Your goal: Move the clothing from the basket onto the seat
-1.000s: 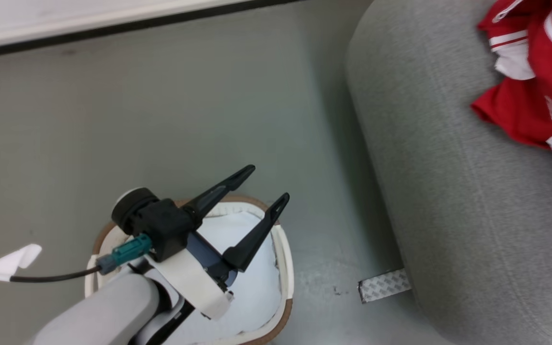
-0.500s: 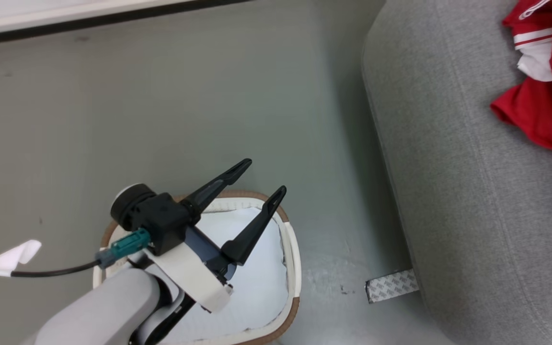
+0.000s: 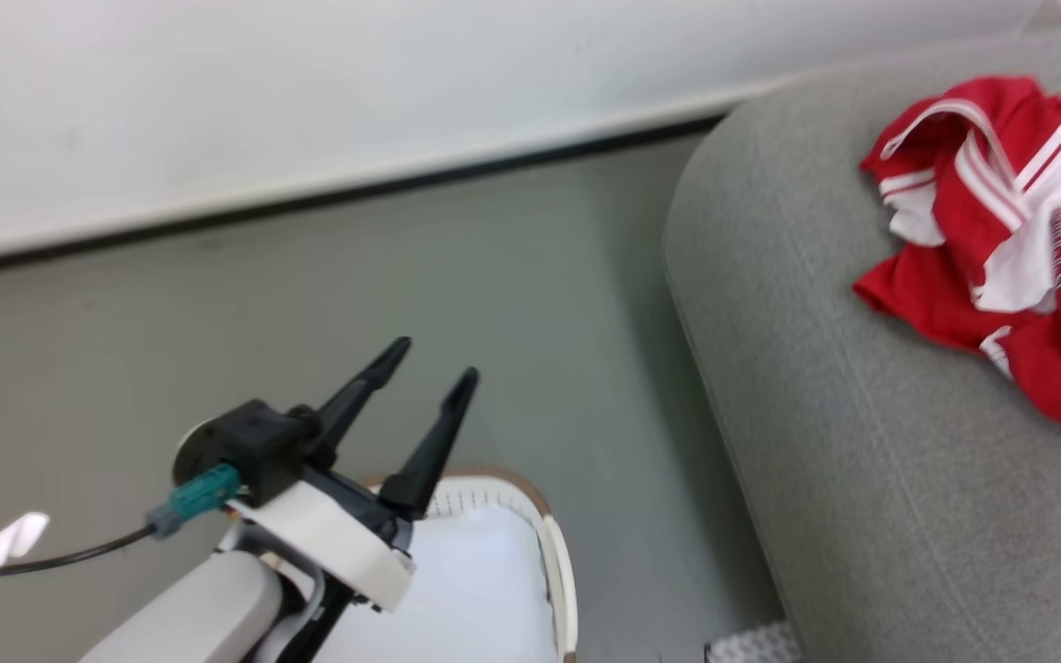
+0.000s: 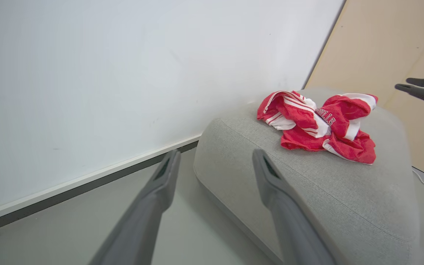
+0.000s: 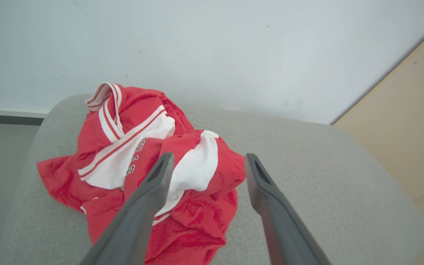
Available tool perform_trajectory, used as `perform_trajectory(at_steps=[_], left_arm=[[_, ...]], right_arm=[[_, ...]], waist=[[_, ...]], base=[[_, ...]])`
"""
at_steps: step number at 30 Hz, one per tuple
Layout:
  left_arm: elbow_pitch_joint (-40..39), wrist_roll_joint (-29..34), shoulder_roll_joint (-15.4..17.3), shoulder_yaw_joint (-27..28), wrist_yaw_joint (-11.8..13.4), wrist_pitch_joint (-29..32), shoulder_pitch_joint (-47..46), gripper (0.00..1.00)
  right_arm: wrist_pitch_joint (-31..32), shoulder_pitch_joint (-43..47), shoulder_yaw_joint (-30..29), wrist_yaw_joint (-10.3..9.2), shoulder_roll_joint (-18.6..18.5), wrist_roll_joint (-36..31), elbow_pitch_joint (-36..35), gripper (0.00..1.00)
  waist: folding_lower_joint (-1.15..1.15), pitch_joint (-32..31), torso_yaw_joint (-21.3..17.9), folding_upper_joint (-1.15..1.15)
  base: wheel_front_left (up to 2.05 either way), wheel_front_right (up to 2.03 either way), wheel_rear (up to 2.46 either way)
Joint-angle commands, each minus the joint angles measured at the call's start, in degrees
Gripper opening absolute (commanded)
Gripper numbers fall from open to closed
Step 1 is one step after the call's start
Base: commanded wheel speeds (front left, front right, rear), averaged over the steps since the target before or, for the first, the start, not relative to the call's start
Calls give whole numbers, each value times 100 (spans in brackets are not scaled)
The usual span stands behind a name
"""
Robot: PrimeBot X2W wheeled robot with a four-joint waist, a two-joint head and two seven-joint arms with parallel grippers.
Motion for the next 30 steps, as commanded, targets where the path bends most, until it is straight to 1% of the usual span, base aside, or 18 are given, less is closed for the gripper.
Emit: perform_trajectory(at_steps=[1, 4, 7, 12, 15, 16, 20, 24, 27, 30], left_arm=[[15, -84, 2, 98, 44, -31, 133, 100], [58, -146, 16, 368, 159, -41, 339, 100], [39, -168, -29, 724, 246, -41, 567, 100], [21, -119, -122, 1323, 381, -40, 1059, 100], [-2, -91, -278, 1736, 463, -40, 1404, 100], [20, 1, -272, 1844, 485, -40, 1512, 100], [55, 257, -478, 2327, 458, -41, 1979, 100], [140, 541, -783, 2838, 421, -42, 2442, 100], [226, 769, -1016, 3145, 297, -42, 2748, 100], [388, 1018, -1216, 3387, 112, -41, 3005, 100]], right_arm=[[45, 113, -66, -15, -80, 53, -181, 100], [153, 286, -134, -15, -14, 161, -776, 100], [226, 418, -98, -15, 191, 205, -1369, 100], [149, 768, 44, -15, 692, 164, -2010, 100], [-60, 1063, 160, -15, 1082, 18, -2229, 100], [-163, 1159, 207, -15, 1200, -60, -2296, 100], [-634, 1613, 367, -15, 1811, -281, -2440, 100], [-1166, 2093, 567, -15, 2384, -438, -2401, 100], [-1552, 2420, 731, -15, 2656, -525, -2188, 100], [-1885, 2580, 871, -15, 2820, -603, -1907, 100]], waist=[[0, -466, 69, 0], [0, -806, 153, 0], [0, -1100, 260, 0], [0, -1457, 486, 0], [0, -1581, 618, 0], [0, -1608, 661, 0], [0, -1698, 782, 0], [0, -1765, 852, 0], [0, -1789, 879, 0], [0, -1789, 874, 0]], base=[[0, 0, 0], [0, 0, 0], [0, 0, 0], [0, 0, 0], [0, 0, 0], [0, 0, 0], [0, 0, 0], [0, 0, 0], [0, 0, 0], [0, 0, 0]])
